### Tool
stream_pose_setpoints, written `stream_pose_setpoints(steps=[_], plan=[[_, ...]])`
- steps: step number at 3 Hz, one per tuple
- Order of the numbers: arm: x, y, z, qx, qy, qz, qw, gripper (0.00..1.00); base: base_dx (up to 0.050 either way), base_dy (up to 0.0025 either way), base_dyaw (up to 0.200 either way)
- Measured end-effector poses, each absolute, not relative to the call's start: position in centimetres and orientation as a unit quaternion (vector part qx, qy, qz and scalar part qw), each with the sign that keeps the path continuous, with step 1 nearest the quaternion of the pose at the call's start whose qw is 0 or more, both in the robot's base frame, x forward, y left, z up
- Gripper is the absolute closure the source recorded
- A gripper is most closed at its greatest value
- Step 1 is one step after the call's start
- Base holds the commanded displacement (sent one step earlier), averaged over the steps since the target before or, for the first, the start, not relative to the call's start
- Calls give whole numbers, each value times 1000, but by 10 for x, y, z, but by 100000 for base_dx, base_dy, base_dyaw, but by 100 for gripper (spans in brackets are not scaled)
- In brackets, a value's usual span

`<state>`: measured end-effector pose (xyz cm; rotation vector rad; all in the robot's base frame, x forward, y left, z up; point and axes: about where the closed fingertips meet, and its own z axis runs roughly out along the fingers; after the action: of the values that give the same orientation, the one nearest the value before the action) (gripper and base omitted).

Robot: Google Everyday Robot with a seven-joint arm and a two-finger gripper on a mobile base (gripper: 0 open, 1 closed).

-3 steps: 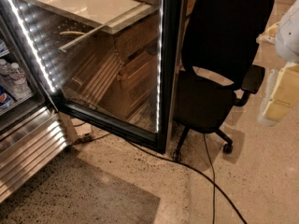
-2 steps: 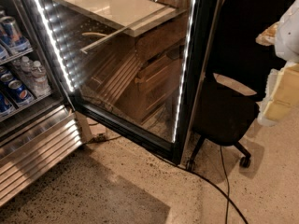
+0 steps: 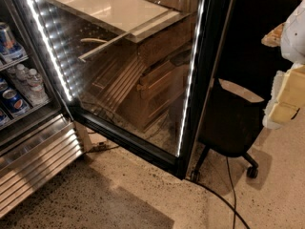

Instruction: Close right fridge door

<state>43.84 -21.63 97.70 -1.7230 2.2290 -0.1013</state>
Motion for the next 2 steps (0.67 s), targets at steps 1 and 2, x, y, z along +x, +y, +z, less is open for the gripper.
stream_pose_setpoints(steps=[1,2], plan=[[438,-216,977,-603,780,-35,161,19,0,0,0],[438,-216,977,-603,780,-35,161,42,0,0,0]])
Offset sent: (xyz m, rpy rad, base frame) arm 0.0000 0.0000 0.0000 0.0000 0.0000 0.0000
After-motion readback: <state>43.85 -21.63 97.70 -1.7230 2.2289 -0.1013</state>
